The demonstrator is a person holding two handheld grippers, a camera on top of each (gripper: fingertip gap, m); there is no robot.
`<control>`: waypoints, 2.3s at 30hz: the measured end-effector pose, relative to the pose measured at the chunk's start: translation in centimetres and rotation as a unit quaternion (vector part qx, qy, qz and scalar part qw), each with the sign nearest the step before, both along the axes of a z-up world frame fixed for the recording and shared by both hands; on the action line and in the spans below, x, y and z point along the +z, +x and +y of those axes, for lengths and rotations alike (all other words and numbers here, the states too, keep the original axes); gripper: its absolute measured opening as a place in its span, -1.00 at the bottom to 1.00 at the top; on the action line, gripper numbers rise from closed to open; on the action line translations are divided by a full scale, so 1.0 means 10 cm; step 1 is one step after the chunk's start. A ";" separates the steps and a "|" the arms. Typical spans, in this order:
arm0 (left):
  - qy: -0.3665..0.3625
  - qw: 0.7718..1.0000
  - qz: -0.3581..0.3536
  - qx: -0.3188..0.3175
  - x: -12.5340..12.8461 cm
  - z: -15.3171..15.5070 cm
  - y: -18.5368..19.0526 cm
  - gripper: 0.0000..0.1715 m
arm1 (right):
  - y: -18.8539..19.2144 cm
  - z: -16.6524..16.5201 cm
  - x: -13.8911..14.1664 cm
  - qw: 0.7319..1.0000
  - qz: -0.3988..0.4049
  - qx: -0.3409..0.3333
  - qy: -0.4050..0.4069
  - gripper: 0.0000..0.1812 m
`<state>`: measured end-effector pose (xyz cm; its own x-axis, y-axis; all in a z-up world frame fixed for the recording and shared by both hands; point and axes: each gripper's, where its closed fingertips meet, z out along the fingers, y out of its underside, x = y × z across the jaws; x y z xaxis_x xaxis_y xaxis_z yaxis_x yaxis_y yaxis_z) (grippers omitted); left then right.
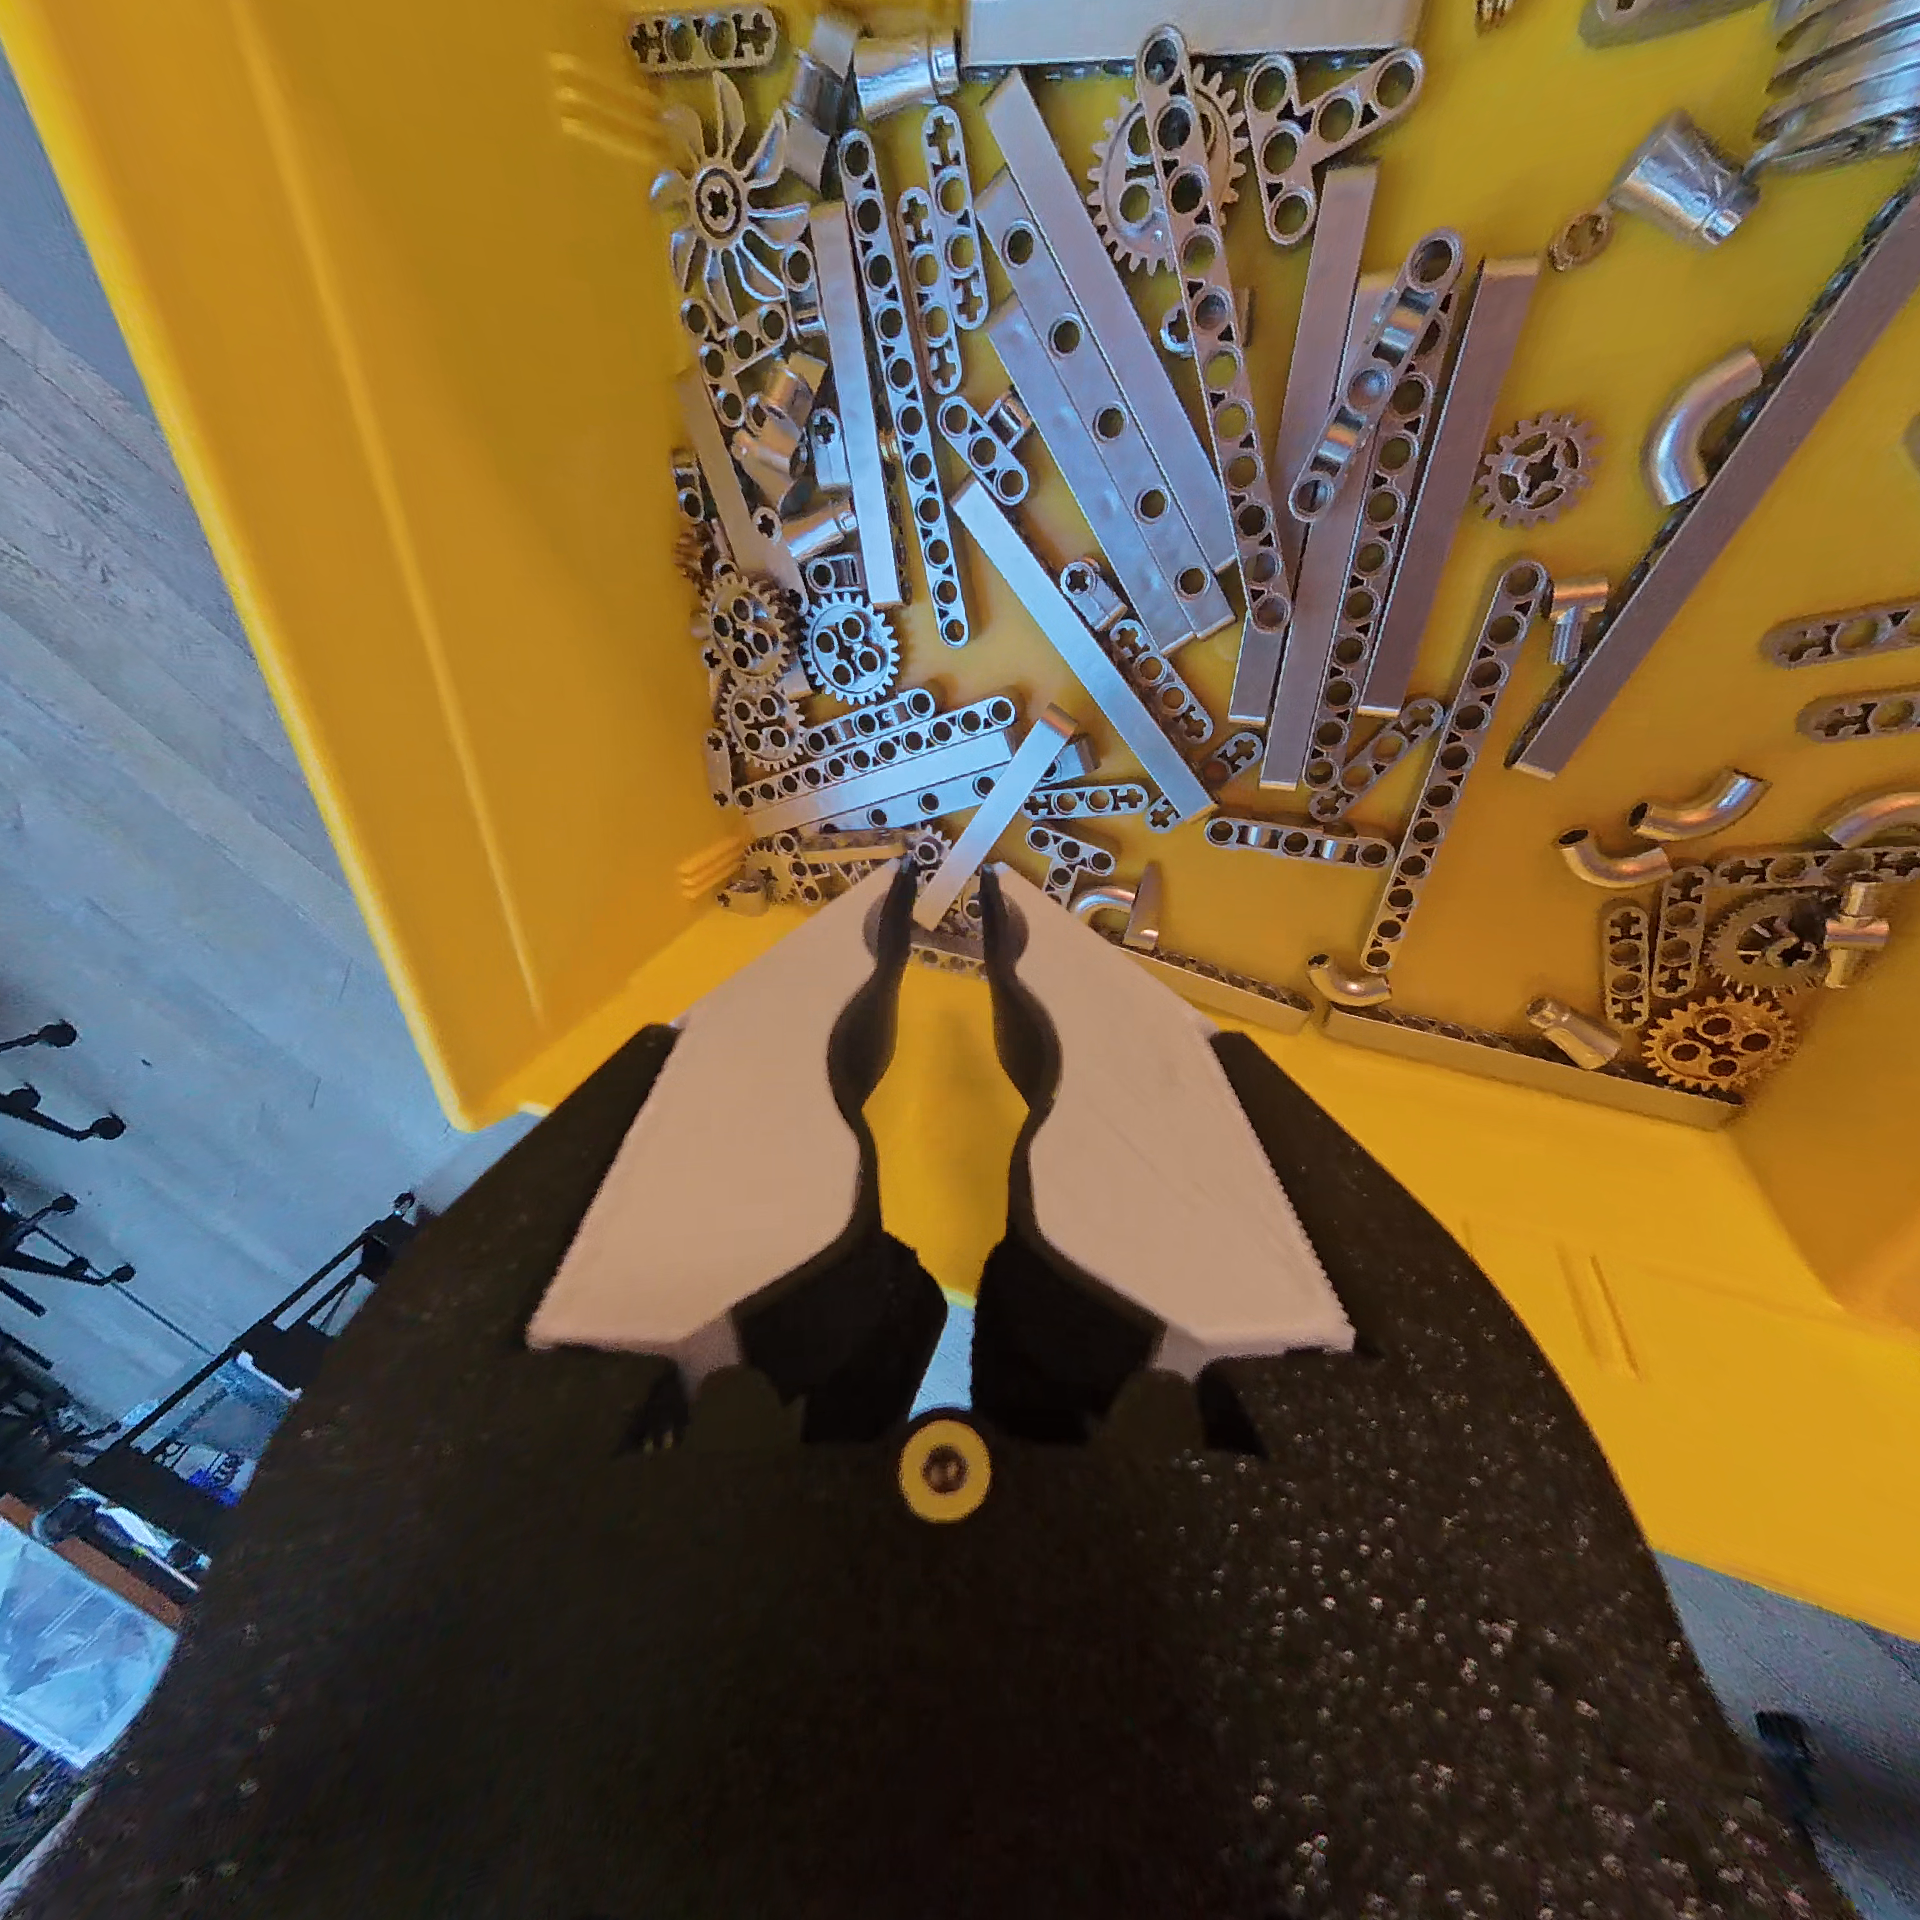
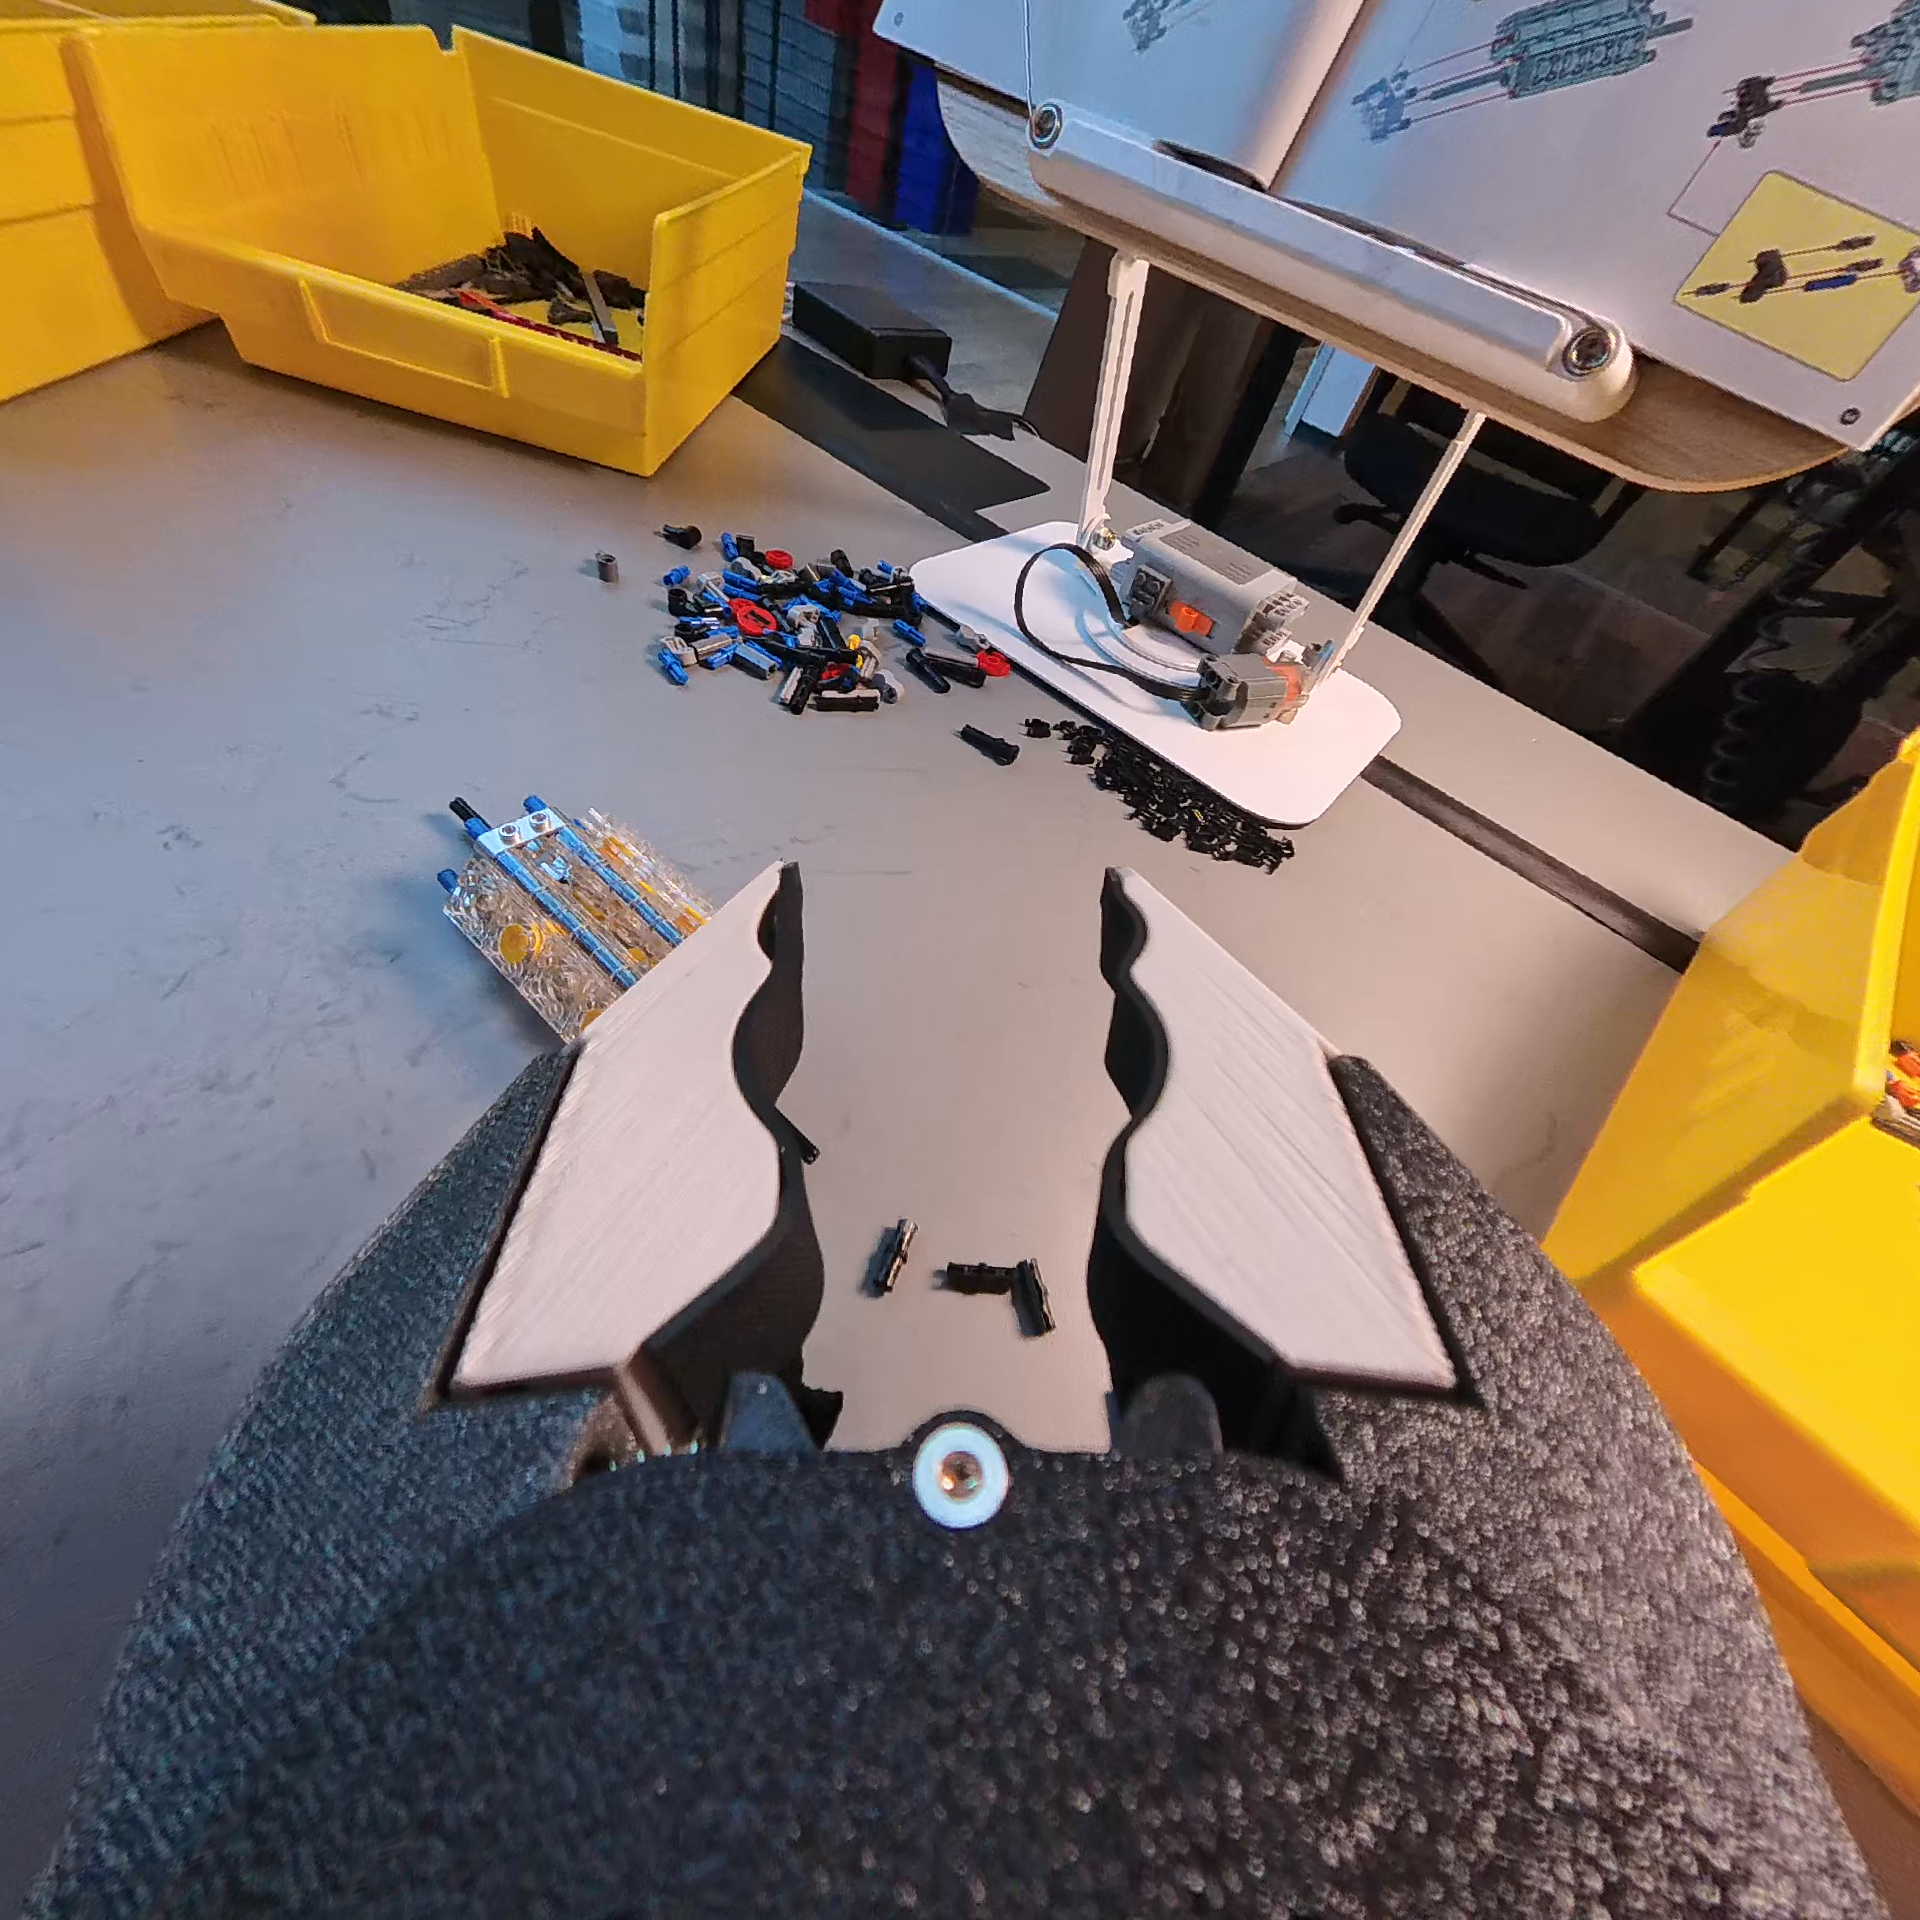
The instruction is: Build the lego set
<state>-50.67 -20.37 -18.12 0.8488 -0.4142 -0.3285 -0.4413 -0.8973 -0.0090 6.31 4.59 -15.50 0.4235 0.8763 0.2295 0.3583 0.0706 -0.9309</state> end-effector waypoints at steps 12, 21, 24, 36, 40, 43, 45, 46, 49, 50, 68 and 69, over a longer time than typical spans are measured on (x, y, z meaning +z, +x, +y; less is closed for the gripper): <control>-0.028 0.994 -0.104 -0.016 -0.10 -0.18 0.50 -0.81 | 0.02 -0.02 0.03 1.000 0.004 -0.002 0.003 -0.39; -0.053 0.967 -0.238 -0.080 -0.26 -0.50 1.85 -0.54 | 0.07 0.00 0.01 1.000 0.004 -0.008 0.001 -0.39; -0.066 0.979 -0.172 -0.084 -0.51 -0.55 1.80 -0.74 | 0.03 0.00 0.02 1.000 0.008 0.000 0.005 -0.39; 0.009 0.988 -0.155 0.018 0.10 -0.49 1.83 -0.72 | 0.01 -0.01 0.14 0.999 0.047 0.019 0.006 -0.39; -0.008 0.983 -0.182 -0.007 -0.04 -0.47 2.06 -0.74 | 0.08 -0.05 0.17 0.999 0.047 0.020 0.014 -0.39; -0.012 0.981 -0.192 -0.025 -0.11 -0.44 2.26 -0.74 | 0.17 -0.02 0.19 0.998 0.069 0.003 0.004 -0.40; -0.017 0.979 -0.200 -0.023 -0.20 -0.44 2.28 -0.75 | 0.17 -0.02 0.22 0.997 0.078 0.005 -0.001 -0.40; -0.017 0.979 -0.202 -0.021 -0.26 -0.43 2.29 -0.75 | 0.16 -0.02 0.21 0.997 0.077 0.008 -0.005 -0.40; -0.029 0.982 -0.185 -0.031 -0.41 -0.42 2.31 -0.74 | 0.14 -0.02 0.20 0.997 0.070 0.011 -0.001 -0.40; -0.029 0.982 -0.184 -0.034 -0.42 -0.41 2.31 -0.74 | 0.14 -0.01 0.19 0.997 0.070 0.010 -0.002 -0.40; -0.072 0.989 -0.131 -0.008 -0.26 -0.43 1.27 -0.68 | 0.16 0.05 0.17 0.998 0.059 -0.005 -0.002 -0.40; -0.080 0.990 -0.116 -0.013 -0.31 -0.43 1.24 -0.68 | 0.17 0.06 0.16 0.998 0.057 -0.007 -0.003 -0.40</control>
<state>-38.30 -24.70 -21.27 0.8824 -0.4672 -0.0551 -0.4664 -0.8841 0.0282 8.03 5.17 -13.86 0.4583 0.8716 0.1742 0.2512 0.0610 -0.9660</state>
